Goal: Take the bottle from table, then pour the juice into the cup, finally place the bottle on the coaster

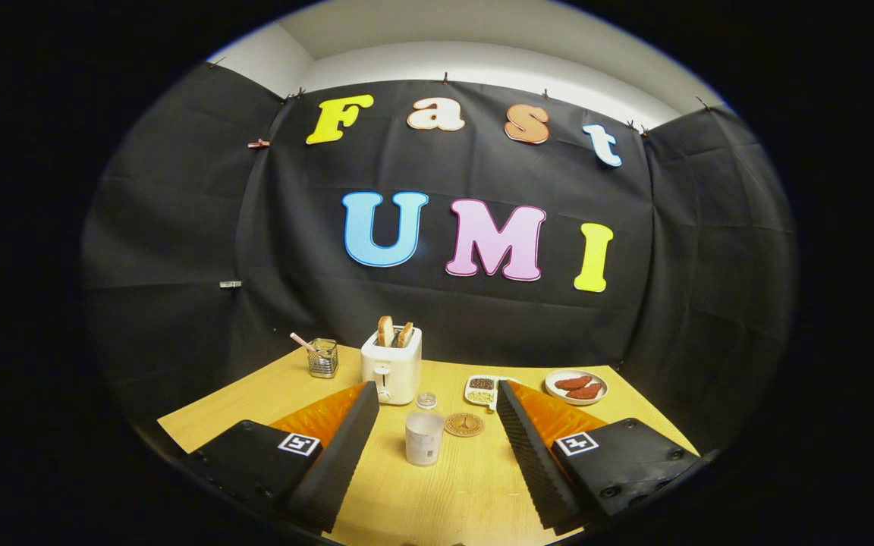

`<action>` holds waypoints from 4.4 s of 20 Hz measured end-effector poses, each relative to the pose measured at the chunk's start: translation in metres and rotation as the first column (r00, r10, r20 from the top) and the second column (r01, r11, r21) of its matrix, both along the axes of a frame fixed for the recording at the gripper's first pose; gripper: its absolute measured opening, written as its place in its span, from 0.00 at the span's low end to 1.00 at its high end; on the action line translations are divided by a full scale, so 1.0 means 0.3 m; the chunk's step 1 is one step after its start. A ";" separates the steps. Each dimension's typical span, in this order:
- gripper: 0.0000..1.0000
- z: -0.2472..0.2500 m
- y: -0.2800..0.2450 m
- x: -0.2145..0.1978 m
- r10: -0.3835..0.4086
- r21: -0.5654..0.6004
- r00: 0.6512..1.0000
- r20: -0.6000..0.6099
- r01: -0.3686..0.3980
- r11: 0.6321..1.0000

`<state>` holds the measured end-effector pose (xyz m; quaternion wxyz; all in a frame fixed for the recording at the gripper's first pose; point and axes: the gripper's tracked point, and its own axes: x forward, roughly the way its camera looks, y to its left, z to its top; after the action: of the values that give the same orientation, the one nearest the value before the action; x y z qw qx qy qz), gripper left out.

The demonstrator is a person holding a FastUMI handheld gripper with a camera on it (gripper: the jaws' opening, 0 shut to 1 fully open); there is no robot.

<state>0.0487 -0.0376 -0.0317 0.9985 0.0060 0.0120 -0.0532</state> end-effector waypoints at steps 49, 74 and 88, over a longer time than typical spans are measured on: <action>0.79 -0.694 -0.019 0.639 -0.132 0.030 0.988 -0.083 0.135 0.990; 0.71 -0.391 -0.164 0.532 -0.073 0.710 0.996 -0.047 0.085 0.699; 0.71 -0.561 -0.357 0.548 -0.161 0.962 0.973 -0.167 0.196 0.188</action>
<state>0.2131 -0.1447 -0.1999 0.7591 0.6311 0.0558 -0.1495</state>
